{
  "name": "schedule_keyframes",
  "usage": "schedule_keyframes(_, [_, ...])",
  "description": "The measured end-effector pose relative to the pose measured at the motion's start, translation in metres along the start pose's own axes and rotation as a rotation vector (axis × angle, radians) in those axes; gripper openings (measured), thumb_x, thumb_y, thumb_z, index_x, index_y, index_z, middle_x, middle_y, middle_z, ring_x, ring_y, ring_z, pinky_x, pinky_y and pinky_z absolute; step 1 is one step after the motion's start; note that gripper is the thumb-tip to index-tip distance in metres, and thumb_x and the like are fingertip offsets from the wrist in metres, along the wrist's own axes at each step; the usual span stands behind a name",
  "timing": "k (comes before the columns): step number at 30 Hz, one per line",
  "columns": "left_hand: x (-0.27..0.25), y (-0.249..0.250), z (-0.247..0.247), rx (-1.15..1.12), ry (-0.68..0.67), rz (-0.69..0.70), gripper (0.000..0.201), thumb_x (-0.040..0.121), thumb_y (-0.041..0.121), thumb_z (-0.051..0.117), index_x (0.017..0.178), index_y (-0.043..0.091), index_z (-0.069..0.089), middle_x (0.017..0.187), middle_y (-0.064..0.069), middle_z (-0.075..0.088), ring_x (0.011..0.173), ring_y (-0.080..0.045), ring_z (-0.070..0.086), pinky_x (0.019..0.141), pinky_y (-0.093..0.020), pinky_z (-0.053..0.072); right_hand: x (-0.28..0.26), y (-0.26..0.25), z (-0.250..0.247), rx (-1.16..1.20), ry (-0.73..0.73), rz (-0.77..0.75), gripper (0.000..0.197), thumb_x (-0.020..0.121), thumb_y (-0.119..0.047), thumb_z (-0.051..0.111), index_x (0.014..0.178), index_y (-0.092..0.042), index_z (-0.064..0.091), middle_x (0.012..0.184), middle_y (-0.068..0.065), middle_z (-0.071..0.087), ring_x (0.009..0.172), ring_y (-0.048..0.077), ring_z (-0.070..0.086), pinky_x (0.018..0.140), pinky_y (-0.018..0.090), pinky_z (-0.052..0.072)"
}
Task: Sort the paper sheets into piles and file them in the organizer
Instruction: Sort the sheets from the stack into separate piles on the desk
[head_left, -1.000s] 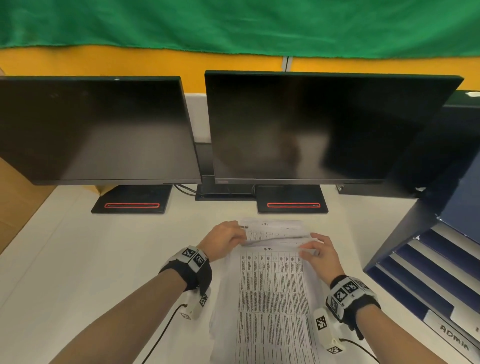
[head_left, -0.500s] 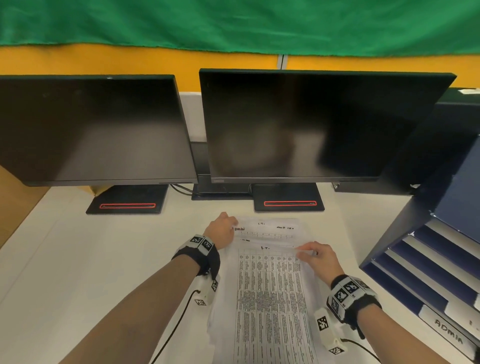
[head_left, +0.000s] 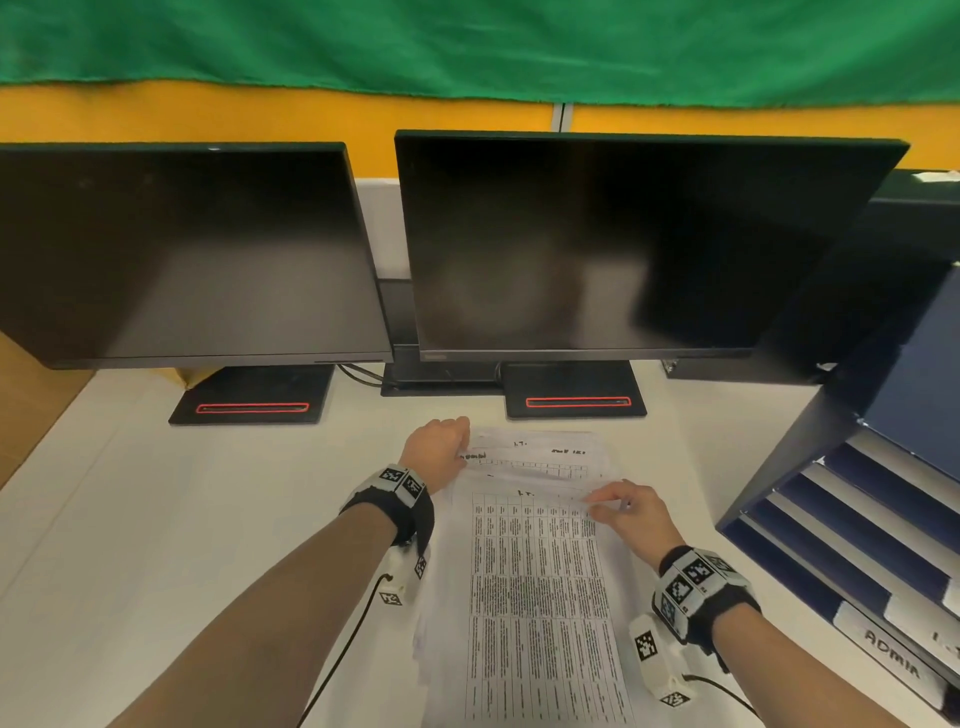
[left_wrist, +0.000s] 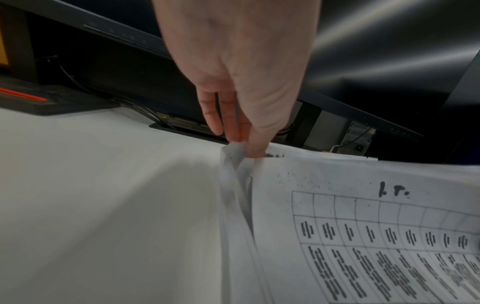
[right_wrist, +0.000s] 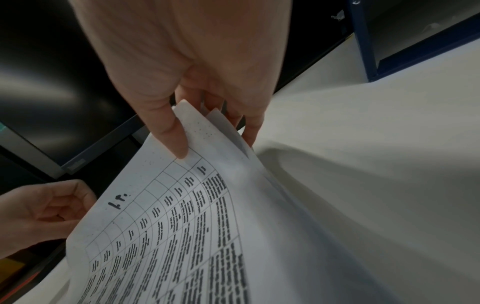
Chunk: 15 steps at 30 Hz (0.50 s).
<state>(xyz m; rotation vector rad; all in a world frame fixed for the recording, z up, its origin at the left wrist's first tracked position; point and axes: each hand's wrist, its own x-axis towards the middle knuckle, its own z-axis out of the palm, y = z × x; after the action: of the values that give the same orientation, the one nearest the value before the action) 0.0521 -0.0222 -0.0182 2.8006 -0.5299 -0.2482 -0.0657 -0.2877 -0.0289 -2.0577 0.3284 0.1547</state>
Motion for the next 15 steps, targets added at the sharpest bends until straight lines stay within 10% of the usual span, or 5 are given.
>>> schedule_keyframes(7, [-0.003,0.001,-0.005,0.050,0.040,0.082,0.015,0.097,0.017,0.044,0.108,0.014,0.054,0.105,-0.007,0.063,0.089,-0.021,0.054,0.075,-0.026,0.039,0.000,-0.001,0.001,-0.014,-0.032,-0.010,0.009,0.078,-0.009,0.069,0.084,-0.016,0.072,0.100,0.005,0.065,0.093,0.014,0.056,0.077,0.014,0.035])
schedule_keyframes(15, [-0.024,-0.009,0.000,-0.342,-0.033,0.168,0.008,0.091,0.015,0.057,0.090,0.014,0.065,0.105,-0.002,0.067,0.091,-0.017,0.059,0.073,-0.011,0.041,0.004,0.002,0.003,0.074,0.048,0.035,0.018,0.074,-0.005,0.073,0.069,-0.021,0.068,0.121,-0.003,0.047,0.116,0.019,0.047,0.109,0.042,0.032])
